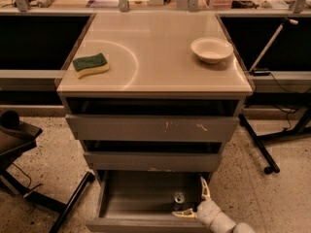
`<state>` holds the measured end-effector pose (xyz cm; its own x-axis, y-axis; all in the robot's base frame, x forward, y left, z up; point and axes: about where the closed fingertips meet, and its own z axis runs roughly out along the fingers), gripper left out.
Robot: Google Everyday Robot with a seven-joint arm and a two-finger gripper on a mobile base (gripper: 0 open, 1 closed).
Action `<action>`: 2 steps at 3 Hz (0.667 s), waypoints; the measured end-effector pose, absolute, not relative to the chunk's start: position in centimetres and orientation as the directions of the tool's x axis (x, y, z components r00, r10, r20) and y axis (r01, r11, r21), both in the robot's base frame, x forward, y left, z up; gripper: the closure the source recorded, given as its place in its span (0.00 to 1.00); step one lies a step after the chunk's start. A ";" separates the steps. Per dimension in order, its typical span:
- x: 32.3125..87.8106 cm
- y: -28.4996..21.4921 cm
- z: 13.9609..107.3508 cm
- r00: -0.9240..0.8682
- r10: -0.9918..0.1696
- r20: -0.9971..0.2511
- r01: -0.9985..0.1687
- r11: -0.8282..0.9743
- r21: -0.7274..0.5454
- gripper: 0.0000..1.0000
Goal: Pick redbull can from bottom drawer and place on counter
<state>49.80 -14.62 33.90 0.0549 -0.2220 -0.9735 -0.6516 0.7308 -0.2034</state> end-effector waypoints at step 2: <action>50.3 -11.3 31.4 0.027 -0.195 -0.980 -0.710 0.687 -0.156 0.00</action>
Offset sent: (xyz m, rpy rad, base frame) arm 0.0121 0.0837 -0.0691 0.0701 0.1295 0.1819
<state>50.26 -11.29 31.35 0.0266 -0.1950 -0.9804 -0.7101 0.6866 -0.1558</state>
